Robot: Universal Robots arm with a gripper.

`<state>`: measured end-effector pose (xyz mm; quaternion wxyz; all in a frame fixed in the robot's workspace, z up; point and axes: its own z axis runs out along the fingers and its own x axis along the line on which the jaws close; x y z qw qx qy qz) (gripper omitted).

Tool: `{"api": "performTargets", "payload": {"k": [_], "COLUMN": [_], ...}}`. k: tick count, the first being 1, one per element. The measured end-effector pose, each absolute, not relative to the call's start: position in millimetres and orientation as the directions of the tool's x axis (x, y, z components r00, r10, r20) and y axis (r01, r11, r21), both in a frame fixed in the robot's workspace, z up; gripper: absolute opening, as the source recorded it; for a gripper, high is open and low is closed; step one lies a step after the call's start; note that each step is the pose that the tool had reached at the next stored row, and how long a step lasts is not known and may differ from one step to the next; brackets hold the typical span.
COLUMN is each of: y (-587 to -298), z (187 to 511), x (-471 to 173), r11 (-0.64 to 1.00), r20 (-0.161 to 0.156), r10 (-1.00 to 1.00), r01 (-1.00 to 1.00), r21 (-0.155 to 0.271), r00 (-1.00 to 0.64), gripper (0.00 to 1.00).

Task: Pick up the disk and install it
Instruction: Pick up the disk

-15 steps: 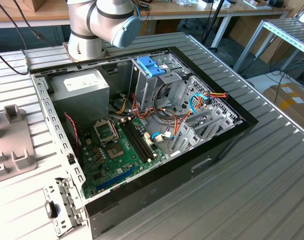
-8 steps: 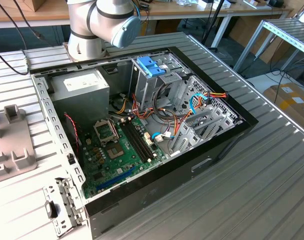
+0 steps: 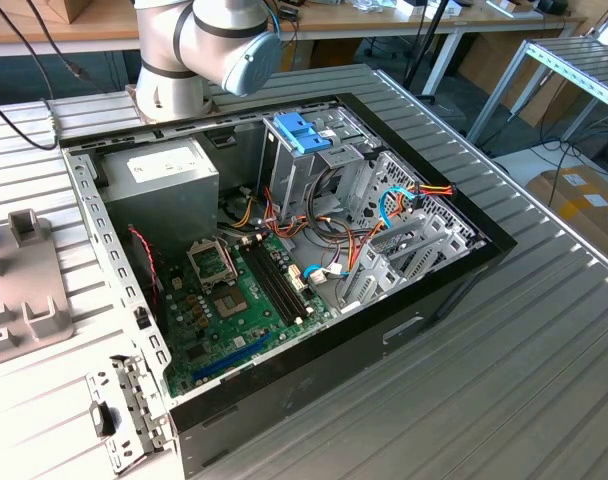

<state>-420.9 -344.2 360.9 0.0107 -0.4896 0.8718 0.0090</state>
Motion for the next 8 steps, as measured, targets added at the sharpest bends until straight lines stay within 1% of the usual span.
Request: {"api": "performTargets", "payload": {"k": [8], "y": [-344.2], "z": [360.8], "x": [-420.9], "r11": [0.474], "r20": [-0.027], "r10": [-0.88], "r01": [-0.881], "r21": [0.005], "r00": [-0.474], "gripper": [0.11]}}
